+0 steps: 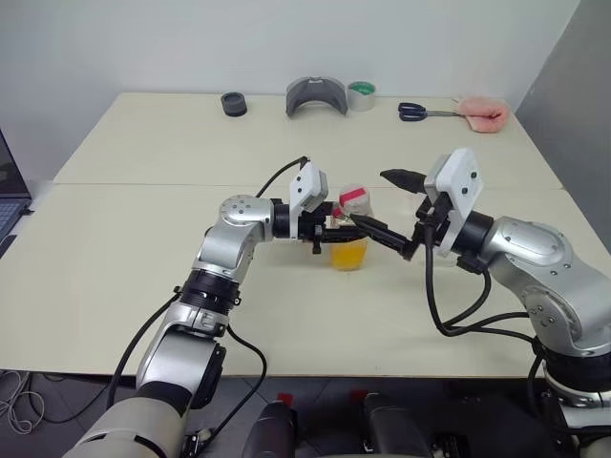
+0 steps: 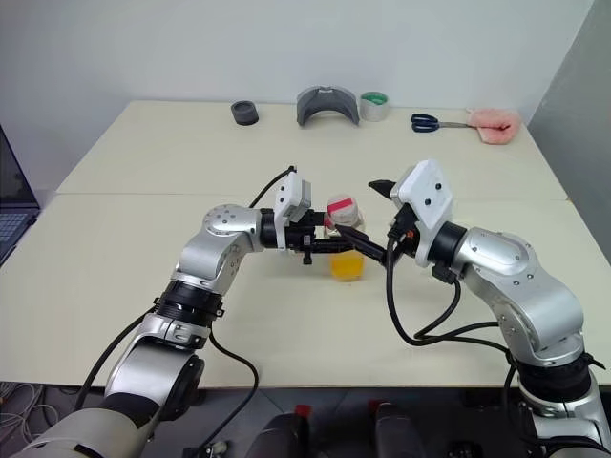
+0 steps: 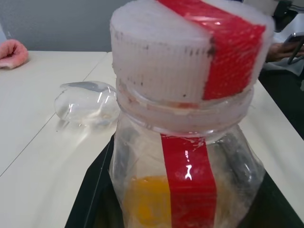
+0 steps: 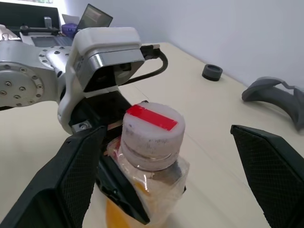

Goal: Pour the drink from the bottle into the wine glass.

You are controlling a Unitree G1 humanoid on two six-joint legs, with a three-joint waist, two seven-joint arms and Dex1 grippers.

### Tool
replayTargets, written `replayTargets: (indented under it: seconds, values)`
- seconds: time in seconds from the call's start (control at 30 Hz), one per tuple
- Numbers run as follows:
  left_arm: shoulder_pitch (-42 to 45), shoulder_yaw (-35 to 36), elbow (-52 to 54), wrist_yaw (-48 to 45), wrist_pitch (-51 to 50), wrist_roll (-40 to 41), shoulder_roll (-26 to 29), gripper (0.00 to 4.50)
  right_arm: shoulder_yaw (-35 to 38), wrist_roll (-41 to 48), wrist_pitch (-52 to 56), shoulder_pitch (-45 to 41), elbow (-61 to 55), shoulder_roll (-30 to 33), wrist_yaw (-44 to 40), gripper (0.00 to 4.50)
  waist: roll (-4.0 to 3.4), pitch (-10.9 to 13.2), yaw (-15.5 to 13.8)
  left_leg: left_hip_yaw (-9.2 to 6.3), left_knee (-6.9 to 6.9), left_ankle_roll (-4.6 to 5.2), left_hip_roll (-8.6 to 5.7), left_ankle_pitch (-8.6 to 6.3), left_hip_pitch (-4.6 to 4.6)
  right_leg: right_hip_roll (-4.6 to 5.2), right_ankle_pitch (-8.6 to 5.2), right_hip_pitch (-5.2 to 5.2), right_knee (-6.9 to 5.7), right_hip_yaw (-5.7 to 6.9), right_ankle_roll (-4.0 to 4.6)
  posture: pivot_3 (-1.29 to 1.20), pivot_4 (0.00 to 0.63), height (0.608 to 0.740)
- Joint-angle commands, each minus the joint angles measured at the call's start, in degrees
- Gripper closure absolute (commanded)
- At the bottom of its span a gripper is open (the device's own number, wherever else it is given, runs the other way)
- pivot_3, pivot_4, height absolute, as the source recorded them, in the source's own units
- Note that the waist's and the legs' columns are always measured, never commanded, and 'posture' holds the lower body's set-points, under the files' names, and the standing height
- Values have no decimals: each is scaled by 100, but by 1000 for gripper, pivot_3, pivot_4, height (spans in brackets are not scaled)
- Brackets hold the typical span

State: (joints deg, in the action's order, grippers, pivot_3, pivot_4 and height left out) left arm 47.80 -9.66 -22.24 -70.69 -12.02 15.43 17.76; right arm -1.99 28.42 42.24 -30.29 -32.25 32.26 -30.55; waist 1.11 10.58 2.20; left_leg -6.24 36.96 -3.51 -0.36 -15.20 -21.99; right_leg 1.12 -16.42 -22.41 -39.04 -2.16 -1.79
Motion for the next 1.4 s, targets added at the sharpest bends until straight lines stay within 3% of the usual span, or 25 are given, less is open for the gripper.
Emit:
replayTargets:
  seconds: [0.03,1.4]
  values:
    - [30,76,217,-20,100,102,-19,2721,66,36,-109,-119,-30,-146,52,0,0,0,0,0,0,0,0,0,0,0,0,0,0,0,0,0,150,740]
    - [25,67,228,-9,99,84,-10,2721,-199,-527,-415,-313,400,-244,-169,0,0,0,0,1,0,0,0,0,0,0,0,0,0,-1,0,0,150,740]
